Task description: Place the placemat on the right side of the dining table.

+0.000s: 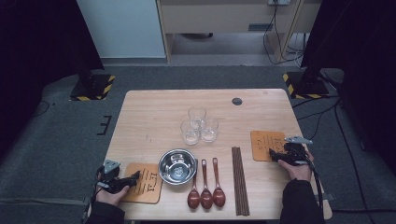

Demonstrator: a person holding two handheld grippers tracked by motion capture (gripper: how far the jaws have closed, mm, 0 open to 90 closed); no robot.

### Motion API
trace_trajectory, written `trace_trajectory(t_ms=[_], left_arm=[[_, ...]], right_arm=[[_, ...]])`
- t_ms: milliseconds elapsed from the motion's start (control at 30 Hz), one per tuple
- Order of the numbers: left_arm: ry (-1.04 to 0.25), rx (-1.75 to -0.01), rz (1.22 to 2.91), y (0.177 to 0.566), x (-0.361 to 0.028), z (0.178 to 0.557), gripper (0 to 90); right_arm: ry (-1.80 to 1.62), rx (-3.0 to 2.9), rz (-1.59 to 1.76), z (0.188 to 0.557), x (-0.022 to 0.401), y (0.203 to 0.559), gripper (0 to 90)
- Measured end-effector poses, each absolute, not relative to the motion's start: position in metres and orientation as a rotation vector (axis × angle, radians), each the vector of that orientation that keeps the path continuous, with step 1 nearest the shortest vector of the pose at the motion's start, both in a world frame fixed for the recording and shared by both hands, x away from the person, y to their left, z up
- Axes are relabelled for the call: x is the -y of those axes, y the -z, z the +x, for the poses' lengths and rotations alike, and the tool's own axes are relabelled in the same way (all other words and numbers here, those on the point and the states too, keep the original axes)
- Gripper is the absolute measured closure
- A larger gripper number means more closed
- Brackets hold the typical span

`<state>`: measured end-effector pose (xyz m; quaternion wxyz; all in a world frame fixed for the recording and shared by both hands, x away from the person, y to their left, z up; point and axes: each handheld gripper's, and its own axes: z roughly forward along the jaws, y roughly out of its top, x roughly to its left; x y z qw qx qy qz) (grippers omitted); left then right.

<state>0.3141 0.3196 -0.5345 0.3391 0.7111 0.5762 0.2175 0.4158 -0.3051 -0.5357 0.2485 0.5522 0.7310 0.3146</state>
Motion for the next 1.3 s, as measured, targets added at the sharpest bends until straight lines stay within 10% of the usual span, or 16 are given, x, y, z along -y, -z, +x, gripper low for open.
trace_trajectory(t_ms=[1300], left_arm=[[-0.566, -1.500, 1.852, 0.5345, -0.3196, 0.3142, 8.0]], right_arm=[[-0.962, -1.957, 1.516, 0.4151, 0.3094, 0.5279, 16.8]])
